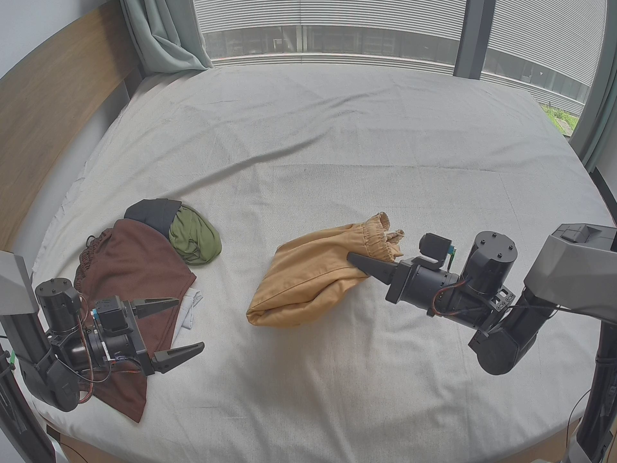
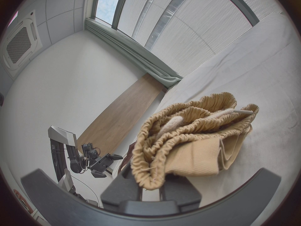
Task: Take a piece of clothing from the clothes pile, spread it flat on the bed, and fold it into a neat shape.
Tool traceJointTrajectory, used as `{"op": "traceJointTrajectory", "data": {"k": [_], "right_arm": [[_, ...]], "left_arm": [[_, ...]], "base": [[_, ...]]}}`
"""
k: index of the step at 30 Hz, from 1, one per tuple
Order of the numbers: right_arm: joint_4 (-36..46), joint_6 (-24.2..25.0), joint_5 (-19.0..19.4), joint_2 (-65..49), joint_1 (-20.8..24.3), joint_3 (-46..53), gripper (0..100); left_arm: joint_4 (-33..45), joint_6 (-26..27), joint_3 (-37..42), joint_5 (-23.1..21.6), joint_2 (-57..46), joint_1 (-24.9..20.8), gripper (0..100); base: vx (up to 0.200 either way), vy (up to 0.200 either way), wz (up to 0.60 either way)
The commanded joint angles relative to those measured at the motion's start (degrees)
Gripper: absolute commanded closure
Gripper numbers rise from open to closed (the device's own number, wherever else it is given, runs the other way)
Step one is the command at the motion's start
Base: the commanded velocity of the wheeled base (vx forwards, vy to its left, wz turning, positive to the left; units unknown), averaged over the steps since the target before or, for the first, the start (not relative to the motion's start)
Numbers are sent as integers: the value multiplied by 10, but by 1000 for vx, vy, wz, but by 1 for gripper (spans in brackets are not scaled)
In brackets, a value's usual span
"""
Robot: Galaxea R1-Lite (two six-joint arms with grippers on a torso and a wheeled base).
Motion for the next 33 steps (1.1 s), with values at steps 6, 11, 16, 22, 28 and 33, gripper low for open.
{"op": "traceJointTrajectory", "data": {"k": [6, 11, 16, 22, 28, 33], "right_arm": [[1, 14, 1, 4, -4, -56, 100], [1, 19, 3, 7, -5, -68, 100], [1, 29, 16, 19, -15, -99, 100], [1, 29, 21, 49, -21, -146, 100], [1, 30, 47, 85, -33, -190, 100], [1, 41, 52, 108, -39, -226, 100]], "left_arm": [[0, 0, 0, 0, 0, 0, 0], [0, 0, 1, 0, 1, 0, 0], [0, 0, 1, 0, 1, 0, 0], [0, 0, 1, 0, 1, 0, 0], [0, 0, 1, 0, 1, 0, 0], [0, -1, 1, 0, 2, 0, 0]], "base": [[0, 0, 0], [0, 0, 0], [0, 0, 0], [0, 0, 0], [0, 0, 0], [0, 0, 0]]}}
